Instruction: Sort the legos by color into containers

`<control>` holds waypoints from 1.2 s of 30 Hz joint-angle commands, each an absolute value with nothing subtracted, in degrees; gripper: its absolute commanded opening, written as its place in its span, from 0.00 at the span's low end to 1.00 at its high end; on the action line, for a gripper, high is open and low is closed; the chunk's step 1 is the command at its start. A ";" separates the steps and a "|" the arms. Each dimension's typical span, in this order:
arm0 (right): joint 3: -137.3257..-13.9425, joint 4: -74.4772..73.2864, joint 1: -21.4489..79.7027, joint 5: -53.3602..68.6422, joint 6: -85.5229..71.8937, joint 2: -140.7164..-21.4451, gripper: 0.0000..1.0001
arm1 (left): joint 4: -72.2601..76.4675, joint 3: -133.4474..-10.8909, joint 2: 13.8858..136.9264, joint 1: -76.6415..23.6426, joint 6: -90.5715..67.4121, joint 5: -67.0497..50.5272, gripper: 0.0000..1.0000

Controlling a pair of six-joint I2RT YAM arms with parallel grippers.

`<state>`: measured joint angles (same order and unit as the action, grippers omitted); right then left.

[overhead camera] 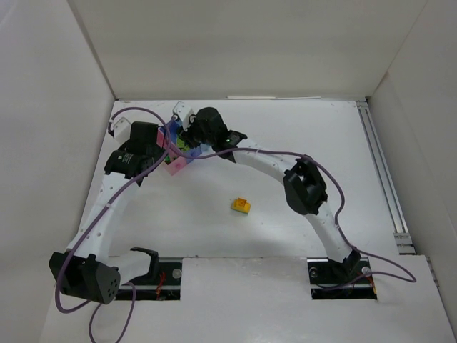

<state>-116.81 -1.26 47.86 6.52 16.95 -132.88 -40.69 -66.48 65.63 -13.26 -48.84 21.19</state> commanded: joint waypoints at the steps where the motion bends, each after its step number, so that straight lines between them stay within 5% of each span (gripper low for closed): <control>1: -123.03 0.62 49.39 1.68 15.56 -134.73 0.00 | -40.17 -66.97 63.90 -12.92 -47.29 21.18 0.11; 19: -130.25 -1.76 49.39 -2.55 15.03 -140.89 0.00 | -38.50 -66.45 63.37 -12.92 -46.23 19.60 0.11; 28: -128.41 -1.76 49.92 10.89 16.17 -139.75 0.00 | -38.50 -66.45 62.06 -12.92 -46.23 20.13 0.11; 36: -129.02 -1.76 52.38 11.25 17.23 -140.27 0.00 | -39.55 -66.45 61.00 -12.92 -46.76 21.71 0.12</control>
